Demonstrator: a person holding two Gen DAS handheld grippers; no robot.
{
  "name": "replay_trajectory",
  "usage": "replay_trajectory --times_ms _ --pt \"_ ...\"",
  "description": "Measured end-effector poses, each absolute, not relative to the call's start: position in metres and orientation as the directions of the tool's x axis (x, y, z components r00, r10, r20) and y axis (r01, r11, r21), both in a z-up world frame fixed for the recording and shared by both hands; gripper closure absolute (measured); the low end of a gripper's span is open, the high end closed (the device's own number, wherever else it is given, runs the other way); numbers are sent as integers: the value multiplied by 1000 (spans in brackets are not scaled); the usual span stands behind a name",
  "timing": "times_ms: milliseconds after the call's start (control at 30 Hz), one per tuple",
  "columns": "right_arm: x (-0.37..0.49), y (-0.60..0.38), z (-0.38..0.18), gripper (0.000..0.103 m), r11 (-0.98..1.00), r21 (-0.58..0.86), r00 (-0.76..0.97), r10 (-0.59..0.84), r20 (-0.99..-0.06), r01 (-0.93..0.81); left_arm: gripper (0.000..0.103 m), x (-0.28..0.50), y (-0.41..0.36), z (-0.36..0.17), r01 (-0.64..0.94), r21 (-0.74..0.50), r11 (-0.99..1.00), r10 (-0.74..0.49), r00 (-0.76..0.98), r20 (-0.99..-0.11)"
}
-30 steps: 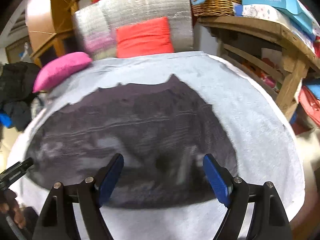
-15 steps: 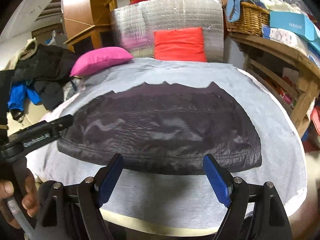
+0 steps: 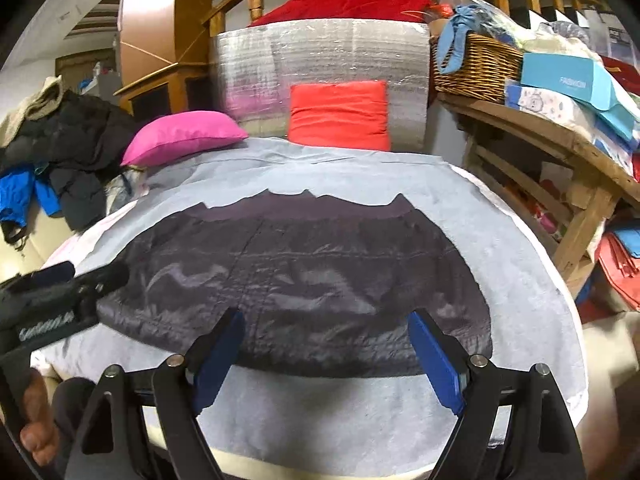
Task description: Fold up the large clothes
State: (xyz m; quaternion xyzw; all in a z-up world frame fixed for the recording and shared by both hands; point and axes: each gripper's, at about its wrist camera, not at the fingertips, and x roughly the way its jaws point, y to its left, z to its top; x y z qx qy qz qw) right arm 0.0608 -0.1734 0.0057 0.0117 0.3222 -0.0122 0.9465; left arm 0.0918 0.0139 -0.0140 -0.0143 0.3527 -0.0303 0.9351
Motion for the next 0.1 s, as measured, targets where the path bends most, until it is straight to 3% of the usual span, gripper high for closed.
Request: replay_trajectory --times_ms 100 --pt "64 -176 4 17 999 14 791 -22 -612 38 14 93 10 -15 56 -37 998 -66 745 -664"
